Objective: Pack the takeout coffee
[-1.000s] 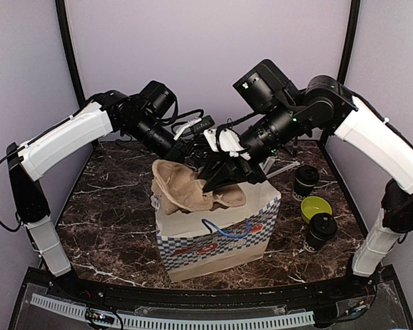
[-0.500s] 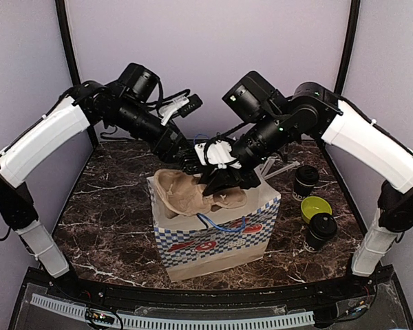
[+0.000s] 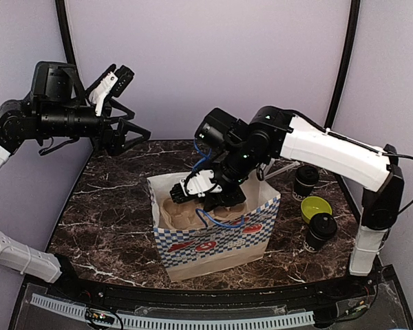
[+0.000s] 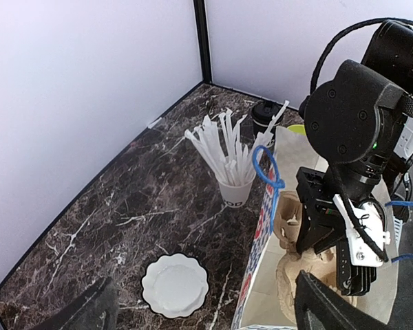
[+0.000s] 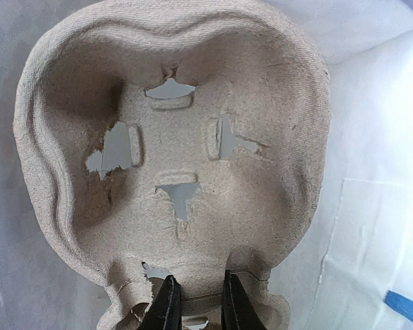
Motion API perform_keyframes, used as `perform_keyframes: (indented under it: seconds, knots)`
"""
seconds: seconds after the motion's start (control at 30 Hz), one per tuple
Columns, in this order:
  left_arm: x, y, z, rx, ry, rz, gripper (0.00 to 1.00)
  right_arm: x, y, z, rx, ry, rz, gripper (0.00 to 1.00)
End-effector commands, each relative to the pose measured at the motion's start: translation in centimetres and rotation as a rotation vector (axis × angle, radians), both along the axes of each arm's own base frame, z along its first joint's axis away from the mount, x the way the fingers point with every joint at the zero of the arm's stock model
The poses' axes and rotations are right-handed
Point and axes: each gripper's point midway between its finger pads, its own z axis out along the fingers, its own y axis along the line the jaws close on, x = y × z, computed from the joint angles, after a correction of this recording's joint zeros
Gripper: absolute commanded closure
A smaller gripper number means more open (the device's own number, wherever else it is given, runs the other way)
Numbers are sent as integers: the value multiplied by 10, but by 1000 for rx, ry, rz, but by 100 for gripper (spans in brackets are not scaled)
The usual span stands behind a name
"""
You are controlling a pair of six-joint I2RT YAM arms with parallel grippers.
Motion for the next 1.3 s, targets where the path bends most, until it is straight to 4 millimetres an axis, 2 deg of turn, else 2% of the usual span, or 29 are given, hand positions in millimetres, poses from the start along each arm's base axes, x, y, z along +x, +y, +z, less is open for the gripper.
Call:
perform_keyframes:
  seconds: [0.0, 0.53, 0.73, 0.9, 1.03, 1.13, 1.27]
  knots:
    - [7, 2, -16, 15, 18, 42, 9, 7, -8, -33, -130, -14, -14, 96]
    - [10, 7, -36, 44, 20, 74, 9, -7, -26, -104, -321, 96, -31, 90]
    - [12, 7, -42, 54, 30, 83, 9, -7, -25, -114, -333, 111, -53, 82]
    - [12, 8, -44, 60, 34, 84, 9, -8, -28, -108, -322, 107, -56, 73]
    - [12, 6, -45, 60, 40, 79, 9, -12, -27, -95, -284, 113, -56, 65]
    - [13, 5, -47, 64, 45, 77, 9, -15, -25, -77, -245, 120, -54, 59]
    - [14, 3, -47, 65, 47, 75, 9, -20, -28, -43, -169, 104, -41, 58]
